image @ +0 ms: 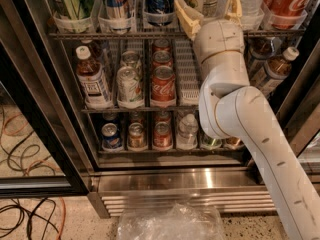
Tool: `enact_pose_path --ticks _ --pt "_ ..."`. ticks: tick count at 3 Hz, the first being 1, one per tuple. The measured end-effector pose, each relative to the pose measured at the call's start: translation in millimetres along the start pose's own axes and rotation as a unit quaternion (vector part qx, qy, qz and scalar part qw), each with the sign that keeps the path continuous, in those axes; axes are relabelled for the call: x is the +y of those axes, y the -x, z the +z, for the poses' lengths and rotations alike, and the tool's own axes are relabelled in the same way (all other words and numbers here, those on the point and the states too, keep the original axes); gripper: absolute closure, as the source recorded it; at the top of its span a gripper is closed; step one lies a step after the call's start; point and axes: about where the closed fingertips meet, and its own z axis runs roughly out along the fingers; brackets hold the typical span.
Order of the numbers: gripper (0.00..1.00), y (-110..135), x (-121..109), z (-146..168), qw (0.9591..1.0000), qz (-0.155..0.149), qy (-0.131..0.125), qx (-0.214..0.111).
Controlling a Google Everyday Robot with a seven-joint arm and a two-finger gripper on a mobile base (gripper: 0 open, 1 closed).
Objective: Pick 7up can from top shelf of fridge
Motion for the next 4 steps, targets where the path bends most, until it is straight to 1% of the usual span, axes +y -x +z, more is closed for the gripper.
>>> enact_pose_path --ticks 1,2,3,4 --pt "0.20 1.4 1.5 5.6 1.0000 0.004 -0.002 -0.003" --pt "0.16 2.8 9.0 11.5 0.9999 0.009 0.005 -0.008" --pt "0.34 2.4 13.5 12.4 0.9999 0.012 0.006 -0.008" --pt "0.57 2.4 13.5 12.4 0.9999 0.012 0.006 -0.008"
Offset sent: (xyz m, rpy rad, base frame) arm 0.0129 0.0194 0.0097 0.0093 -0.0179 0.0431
